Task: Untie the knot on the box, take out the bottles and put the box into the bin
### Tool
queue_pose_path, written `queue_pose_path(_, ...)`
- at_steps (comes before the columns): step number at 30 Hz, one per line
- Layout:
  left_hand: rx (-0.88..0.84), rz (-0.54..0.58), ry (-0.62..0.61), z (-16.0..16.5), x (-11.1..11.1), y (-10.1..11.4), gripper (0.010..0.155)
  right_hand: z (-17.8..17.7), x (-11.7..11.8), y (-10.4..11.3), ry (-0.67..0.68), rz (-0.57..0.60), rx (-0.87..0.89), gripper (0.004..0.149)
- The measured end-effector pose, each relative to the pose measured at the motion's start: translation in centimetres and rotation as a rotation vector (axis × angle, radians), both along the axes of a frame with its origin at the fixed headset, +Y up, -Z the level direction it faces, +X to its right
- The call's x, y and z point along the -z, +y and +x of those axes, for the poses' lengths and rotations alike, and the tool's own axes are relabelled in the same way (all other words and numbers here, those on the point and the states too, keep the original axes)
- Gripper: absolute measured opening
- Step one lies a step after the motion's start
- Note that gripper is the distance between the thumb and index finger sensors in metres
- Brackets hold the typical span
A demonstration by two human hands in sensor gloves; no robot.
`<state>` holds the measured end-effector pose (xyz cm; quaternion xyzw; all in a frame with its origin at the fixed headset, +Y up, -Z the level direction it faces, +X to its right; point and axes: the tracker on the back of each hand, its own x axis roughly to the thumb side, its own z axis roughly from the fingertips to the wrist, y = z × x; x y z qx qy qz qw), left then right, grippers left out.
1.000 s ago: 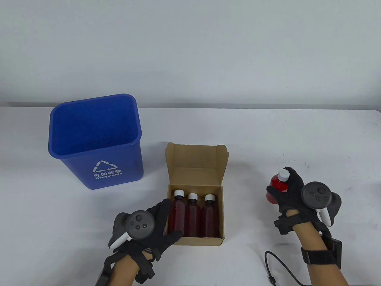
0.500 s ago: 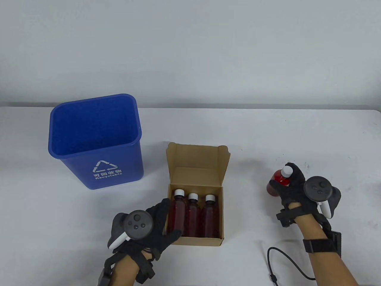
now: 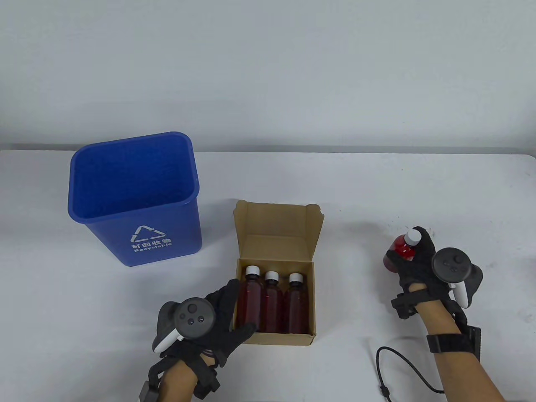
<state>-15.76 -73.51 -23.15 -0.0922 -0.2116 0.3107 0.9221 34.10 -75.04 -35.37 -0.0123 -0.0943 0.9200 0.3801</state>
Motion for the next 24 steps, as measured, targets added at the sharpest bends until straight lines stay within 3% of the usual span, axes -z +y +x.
queue_pose_path(4,0.005,0.006,-0.003,0.0,0.0,0.1,0.099,0.5,-0.7,1.2,-0.015,0.034,0.027,0.096)
queue_pose_path(7,0.001,0.006,-0.004,0.0,0.0,0.0,0.099,0.6,-1.4,3.3,-0.007,0.103,0.039,0.097)
queue_pose_path(13,0.016,0.013,-0.005,0.1,0.0,0.1,0.099,-2.0,-5.3,9.2,0.025,0.348,-0.087,0.094)
queue_pose_path(15,0.013,0.012,-0.005,0.1,0.0,0.1,0.099,-3.8,-6.7,10.0,0.077,0.401,-0.11,0.093)
queue_pose_path(19,0.023,0.017,-0.003,0.1,0.0,0.1,0.098,-8.3,-8.5,9.5,0.258,0.372,-0.143,0.093)
queue_pose_path(24,0.033,0.037,0.004,0.1,-0.1,0.2,0.098,-13.0,-9.1,6.8,0.479,0.236,-0.108,0.089)
